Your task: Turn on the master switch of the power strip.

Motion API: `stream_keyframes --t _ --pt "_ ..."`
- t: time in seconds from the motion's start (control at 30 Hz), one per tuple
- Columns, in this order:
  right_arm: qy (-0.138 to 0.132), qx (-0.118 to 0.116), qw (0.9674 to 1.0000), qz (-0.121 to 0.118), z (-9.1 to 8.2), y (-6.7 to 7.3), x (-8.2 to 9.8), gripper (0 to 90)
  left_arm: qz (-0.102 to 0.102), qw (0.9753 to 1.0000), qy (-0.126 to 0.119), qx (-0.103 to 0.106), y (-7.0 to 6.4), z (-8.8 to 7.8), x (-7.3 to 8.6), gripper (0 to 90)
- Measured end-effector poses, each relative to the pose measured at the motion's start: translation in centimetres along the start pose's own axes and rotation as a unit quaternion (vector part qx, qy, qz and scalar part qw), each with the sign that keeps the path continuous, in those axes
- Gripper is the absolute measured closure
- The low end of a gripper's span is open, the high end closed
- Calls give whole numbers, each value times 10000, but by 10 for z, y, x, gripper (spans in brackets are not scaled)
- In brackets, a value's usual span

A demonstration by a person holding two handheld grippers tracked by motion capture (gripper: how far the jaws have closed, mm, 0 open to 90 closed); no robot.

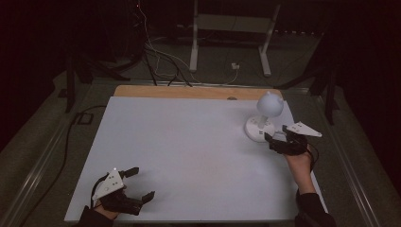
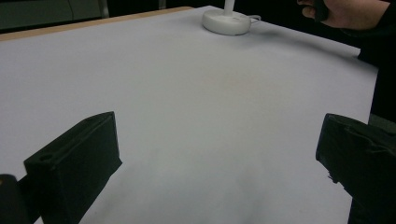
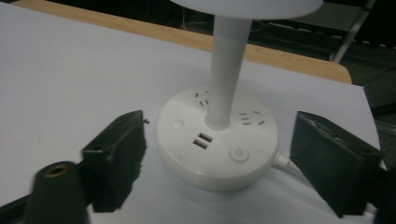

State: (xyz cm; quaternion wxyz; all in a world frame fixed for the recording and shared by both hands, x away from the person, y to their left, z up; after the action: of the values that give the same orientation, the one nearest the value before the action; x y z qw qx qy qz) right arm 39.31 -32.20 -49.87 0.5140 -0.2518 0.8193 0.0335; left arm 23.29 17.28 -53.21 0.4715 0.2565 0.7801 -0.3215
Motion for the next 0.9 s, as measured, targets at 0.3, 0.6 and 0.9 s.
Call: stream_keyframes --t 0.3,0.6,0.9 --pt "146 189 9997 23 5 -3 6 341 -1 10000 13 4 0 0 0 2" --pt "244 430 9988 -66 12 -5 11 506 -12 10000 14 2 0 0 0 2" --pt "231 535 9982 -137 16 -6 12 640 -23 10000 5 9 0 0 0 2"
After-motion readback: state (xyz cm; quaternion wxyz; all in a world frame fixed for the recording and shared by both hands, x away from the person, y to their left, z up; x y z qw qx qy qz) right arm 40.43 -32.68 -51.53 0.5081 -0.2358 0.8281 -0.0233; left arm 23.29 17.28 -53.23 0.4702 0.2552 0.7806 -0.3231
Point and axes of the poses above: each handheld gripper's, and its own axes: z roughly forward along the jaws, x roughly out of its underside, y roughly to its left, the point moved 5 cm from there along z, roughly forward along the jaws, and after that the axes turned 10 degrees about -z, right-handed, at the moved point
